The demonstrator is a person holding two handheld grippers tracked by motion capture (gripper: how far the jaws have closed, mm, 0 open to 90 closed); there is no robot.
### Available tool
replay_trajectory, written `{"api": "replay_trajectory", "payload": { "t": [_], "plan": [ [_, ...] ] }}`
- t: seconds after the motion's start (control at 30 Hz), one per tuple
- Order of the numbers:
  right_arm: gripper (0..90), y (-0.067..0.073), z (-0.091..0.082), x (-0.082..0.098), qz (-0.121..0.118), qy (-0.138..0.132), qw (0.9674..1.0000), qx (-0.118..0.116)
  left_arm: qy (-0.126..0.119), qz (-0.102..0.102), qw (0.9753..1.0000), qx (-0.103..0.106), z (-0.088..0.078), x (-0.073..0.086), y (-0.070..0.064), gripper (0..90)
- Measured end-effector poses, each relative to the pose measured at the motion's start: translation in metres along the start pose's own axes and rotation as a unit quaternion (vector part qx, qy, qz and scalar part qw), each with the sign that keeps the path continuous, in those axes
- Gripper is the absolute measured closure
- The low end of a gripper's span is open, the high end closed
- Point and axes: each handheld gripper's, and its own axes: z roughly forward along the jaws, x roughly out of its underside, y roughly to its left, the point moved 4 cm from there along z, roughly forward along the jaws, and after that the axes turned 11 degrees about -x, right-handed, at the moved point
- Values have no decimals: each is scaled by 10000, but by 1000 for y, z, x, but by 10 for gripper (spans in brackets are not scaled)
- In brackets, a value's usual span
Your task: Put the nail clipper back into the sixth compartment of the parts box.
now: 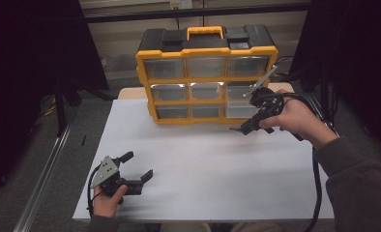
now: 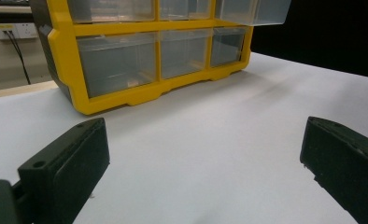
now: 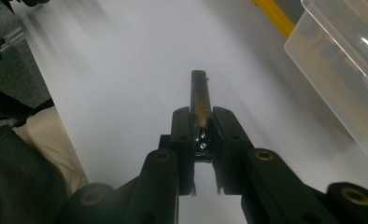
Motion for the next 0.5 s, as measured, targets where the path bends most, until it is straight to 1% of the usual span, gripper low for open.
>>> {"api": "replay_trajectory", "payload": {
  "t": [0.03,0.07,0.1,0.13,0.17,0.23,0.3,0.4,0.43,0.47,0.5],
  "plan": [
    [803,0,-1,0,28,-19,10000,5,25,52,10000,13,0,0,1,14],
    [803,0,-1,0,52,-15,10000,-20,37,40,10000,19,-1,0,0,14],
    [803,-1,-2,-1,33,-15,10000,3,13,28,10000,50,0,0,0,14],
    [803,-2,-3,-1,57,-22,10000,11,-5,-22,10000,30,0,0,0,14],
    [803,-1,-4,-1,69,-15,10000,-13,0,-5,10000,-5,0,0,0,14],
    [803,-2,-6,-2,44,-43,10000,35,-4,-12,10000,-5,0,0,0,14],
    [803,-1,-7,-3,59,-27,10000,5,-2,-4,10000,-2,0,0,0,14],
    [803,-2,-9,-4,17,-17,10000,41,9,-16,10000,6,0,0,0,14],
    [803,-2,-10,-4,41,-31,10000,52,52,96,9999,23,-1,0,1,14],
    [803,-2,-10,-4,37,-24,10000,44,47,88,9999,21,-1,0,1,14],
    [803,-2,-11,-4,51,2,10000,48,2,-6,10000,34,0,0,0,14]
  ]
}}
